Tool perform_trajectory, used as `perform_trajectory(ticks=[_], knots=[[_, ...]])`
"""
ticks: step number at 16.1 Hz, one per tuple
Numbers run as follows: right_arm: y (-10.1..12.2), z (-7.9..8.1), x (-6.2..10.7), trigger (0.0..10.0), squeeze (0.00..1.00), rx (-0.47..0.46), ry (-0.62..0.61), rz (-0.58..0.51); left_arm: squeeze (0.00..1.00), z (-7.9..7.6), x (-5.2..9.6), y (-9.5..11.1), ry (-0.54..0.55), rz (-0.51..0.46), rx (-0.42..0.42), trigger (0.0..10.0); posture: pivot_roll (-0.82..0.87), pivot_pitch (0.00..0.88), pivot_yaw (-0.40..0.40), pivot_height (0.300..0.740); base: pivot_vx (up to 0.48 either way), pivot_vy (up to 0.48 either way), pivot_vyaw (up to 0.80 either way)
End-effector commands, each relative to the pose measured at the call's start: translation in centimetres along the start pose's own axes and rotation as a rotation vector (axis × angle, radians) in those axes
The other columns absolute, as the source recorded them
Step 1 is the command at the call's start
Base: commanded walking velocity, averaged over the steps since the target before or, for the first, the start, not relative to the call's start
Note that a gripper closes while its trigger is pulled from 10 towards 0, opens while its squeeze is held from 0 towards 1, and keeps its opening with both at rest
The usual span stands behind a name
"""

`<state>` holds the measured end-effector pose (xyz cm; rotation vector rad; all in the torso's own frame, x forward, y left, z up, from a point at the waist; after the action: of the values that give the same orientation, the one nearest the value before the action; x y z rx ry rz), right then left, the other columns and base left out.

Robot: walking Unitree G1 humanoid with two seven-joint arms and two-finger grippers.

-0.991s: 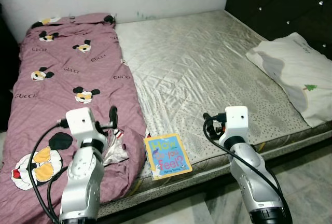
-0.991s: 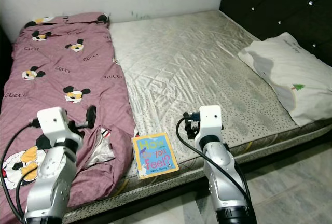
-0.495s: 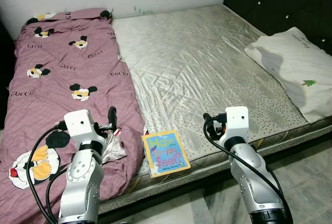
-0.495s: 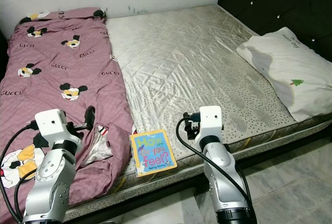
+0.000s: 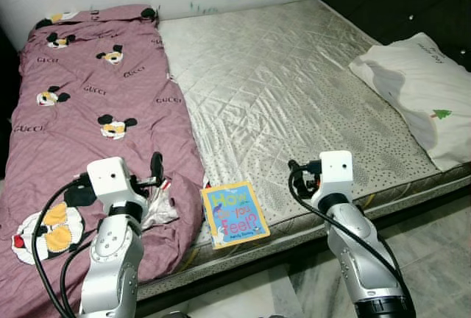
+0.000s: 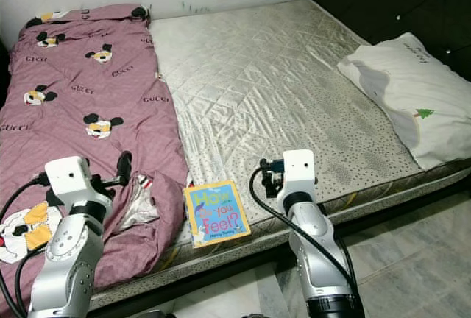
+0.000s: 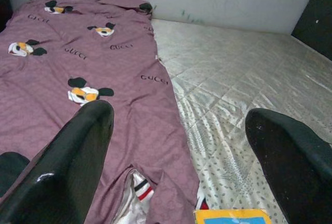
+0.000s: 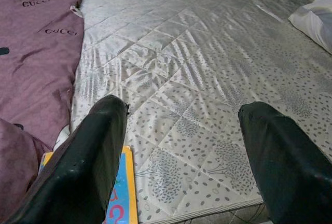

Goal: Clean up the room

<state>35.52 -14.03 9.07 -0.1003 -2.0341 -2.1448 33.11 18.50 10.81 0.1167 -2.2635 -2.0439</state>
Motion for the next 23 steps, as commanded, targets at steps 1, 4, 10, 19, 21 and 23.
perform_trajectory(ticks=[1, 4, 10, 19, 21, 23], knots=[[0.3, 0.3, 0.0, 10.0, 0.0, 0.009, 0.012, -0.002, 0.0, 0.0, 0.0, 0.2, 0.0, -0.001, -0.017, 10.0, 0.0, 0.12, 0.008, 0.69, 0.0, 0.0, 0.0], [0.2, 0.3, 0.0, 10.0, 0.0, 0.01, 0.012, -0.001, 0.0, -0.1, 0.0, 0.1, -0.003, 0.003, -0.016, 10.0, 0.0, 0.119, 0.007, 0.645, 0.0, 0.0, 0.0], [0.4, 0.3, -0.1, 10.0, 0.0, 0.022, 0.013, -0.008, 0.0, -0.1, -0.2, 0.5, -0.001, -0.014, -0.019, 10.0, 0.0, 0.111, 0.005, 0.605, 0.0, 0.0, 0.0], [1.2, 0.4, -0.4, 10.0, 0.0, 0.046, 0.017, -0.03, 0.0, 0.2, -0.3, 1.0, -0.001, -0.039, -0.004, 10.0, 0.0, 0.102, 0.005, 0.605, 0.167, 0.0, 0.0], [1.1, 0.4, -0.4, 10.0, 0.0, 0.046, 0.017, -0.029, 0.0, 0.2, -0.2, 0.9, -0.004, -0.039, -0.005, 10.0, 0.01, 0.106, 0.005, 0.605, 0.39, 0.0, 0.0], [1.1, 0.4, -0.3, 10.0, 0.0, 0.045, 0.015, -0.028, 0.0, 0.0, -0.4, 0.9, -0.01, -0.039, -0.001, 10.0, 0.0, 0.11, 0.006, 0.605, 0.428, 0.0, 0.0]])
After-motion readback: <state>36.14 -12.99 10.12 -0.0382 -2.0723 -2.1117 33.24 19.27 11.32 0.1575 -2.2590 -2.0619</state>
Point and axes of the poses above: a point about 5 cm out from each wrist's last joint towards the gripper, its own x axis pointing back from the gripper into the wrist, its own y axis along the axis of the wrist's last joint, z = x × y, the point moved 6 cm from there along -x, pointing out of the wrist towards the gripper, and after that the axes turned 5 degrees about -x, right-handed, at the moved point
